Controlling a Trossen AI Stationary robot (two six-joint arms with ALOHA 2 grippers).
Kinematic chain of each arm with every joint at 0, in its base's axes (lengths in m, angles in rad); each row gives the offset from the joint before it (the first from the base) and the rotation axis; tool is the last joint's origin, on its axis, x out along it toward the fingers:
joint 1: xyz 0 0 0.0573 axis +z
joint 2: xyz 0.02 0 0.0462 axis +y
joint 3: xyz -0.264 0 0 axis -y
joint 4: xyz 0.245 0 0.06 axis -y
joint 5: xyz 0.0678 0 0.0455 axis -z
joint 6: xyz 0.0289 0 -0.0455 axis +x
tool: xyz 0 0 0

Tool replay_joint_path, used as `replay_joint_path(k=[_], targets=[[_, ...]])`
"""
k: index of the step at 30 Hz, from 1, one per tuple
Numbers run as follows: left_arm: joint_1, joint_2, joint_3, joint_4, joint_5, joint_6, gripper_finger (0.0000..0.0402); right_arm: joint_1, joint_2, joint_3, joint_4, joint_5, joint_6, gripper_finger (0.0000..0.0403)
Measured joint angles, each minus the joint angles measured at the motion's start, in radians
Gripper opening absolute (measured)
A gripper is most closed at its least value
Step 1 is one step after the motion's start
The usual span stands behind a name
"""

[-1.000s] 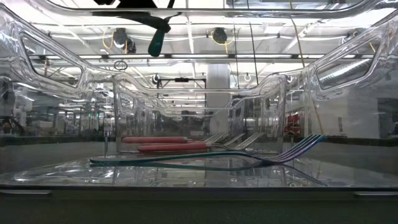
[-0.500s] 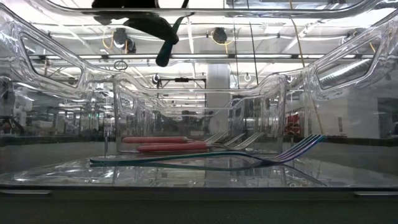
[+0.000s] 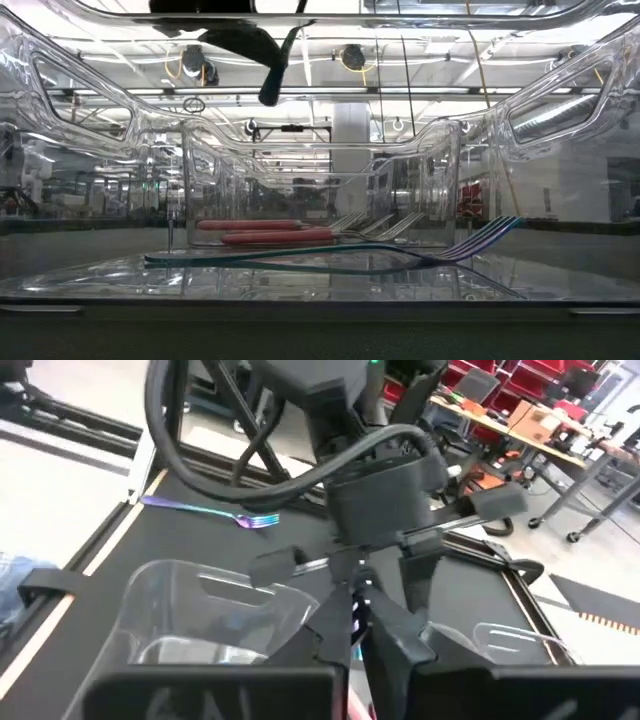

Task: Sort silverware by color (type)
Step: Put the top blue fork into the bottom transparent bin

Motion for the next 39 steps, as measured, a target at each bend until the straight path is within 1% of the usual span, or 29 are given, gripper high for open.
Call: replay_joint_path(k=[3,8,11,12,15,21,27,32,36,39], targets=[[-0.004,-0.003,0.000,-0.002,0.035,-0.044,0.0099,0.000,-0.001,0.000,-0.021,-0.049,-0.048,0.0010],[-0.056,-0.014,0.004,-0.002,0.071,-0.047,0.0180,0.020,-0.001,0.000,-0.046,-0.189,-0.200,0.0004],[-0.096,-0.023,0.018,-0.005,0.134,-0.041,0.0208,0.043,-0.001,0.000,-0.065,-0.239,-0.278,0.0003],[-0.110,-0.023,0.026,-0.005,0.139,-0.038,0.0213,0.050,-0.001,0.000,-0.068,-0.248,-0.301,0.0003],[-0.141,-0.023,0.051,-0.008,0.125,-0.022,0.0217,0.072,-0.001,0.000,-0.066,-0.260,-0.354,0.0002],[-0.165,-0.024,0.063,-0.009,0.051,0.022,0.0218,0.107,-0.001,0.000,-0.061,-0.261,-0.416,0.0001],[-0.186,-0.024,0.063,-0.001,0.035,0.060,0.0218,0.137,-0.001,0.000,-0.057,-0.261,-0.487,0.0001],[-0.224,-0.035,0.091,0.007,-0.037,0.069,0.0218,0.156,-0.011,0.000,0.011,-0.257,-0.507,0.0001],[-0.272,-0.035,0.127,0.008,-0.076,0.099,0.0218,0.189,-0.028,0.000,0.012,-0.260,-0.553,0.0001],[-0.300,-0.035,0.133,0.023,-0.138,0.121,0.0218,0.213,-0.060,0.000,-0.015,-0.261,-0.553,0.0000]])
